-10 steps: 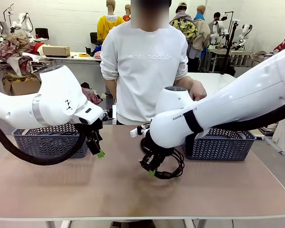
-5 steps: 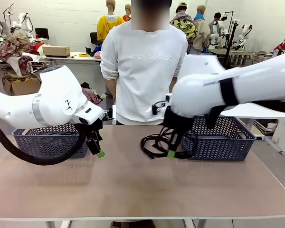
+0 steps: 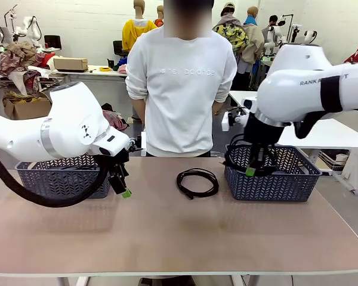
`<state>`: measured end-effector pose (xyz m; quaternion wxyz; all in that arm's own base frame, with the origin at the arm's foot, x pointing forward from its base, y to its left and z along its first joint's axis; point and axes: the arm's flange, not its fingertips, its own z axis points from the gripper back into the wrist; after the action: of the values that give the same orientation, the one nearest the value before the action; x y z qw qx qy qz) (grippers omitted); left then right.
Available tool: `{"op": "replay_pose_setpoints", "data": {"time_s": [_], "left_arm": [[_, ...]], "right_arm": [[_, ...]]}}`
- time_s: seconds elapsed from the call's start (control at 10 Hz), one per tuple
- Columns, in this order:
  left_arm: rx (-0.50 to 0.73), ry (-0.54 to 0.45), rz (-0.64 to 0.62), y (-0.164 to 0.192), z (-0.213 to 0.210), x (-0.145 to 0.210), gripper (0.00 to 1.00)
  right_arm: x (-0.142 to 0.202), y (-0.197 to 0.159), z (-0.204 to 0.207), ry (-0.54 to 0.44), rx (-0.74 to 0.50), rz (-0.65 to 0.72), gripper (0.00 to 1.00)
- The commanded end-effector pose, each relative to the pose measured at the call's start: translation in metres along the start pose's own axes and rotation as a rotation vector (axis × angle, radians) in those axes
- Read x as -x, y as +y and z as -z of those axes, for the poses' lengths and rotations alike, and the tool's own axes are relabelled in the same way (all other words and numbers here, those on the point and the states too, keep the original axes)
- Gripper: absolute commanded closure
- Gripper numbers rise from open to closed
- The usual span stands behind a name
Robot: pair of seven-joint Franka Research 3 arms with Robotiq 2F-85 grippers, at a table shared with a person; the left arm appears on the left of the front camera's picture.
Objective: Organize the cables according to human instructions.
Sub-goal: Pick up a bundle of cables and place it in the basket indicated by the human.
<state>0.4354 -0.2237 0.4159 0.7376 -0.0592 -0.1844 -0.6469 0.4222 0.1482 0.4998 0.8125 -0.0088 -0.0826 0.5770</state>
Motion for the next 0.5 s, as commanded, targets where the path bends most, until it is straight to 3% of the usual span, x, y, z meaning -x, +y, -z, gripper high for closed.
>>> {"op": "replay_pose_setpoints", "data": {"time_s": [0.0, 0.4], "left_arm": [[0.002, 0.001, -0.001, 0.0, -0.001, 0.001, 0.0], [0.002, 0.001, -0.001, 0.0, -0.001, 0.001, 0.0]], "right_arm": [[0.024, -0.029, 0.015, 0.003, 0.095, -0.085, 1.0], [0.051, -0.092, 0.041, -0.027, 0.015, -0.182, 1.0]]}}
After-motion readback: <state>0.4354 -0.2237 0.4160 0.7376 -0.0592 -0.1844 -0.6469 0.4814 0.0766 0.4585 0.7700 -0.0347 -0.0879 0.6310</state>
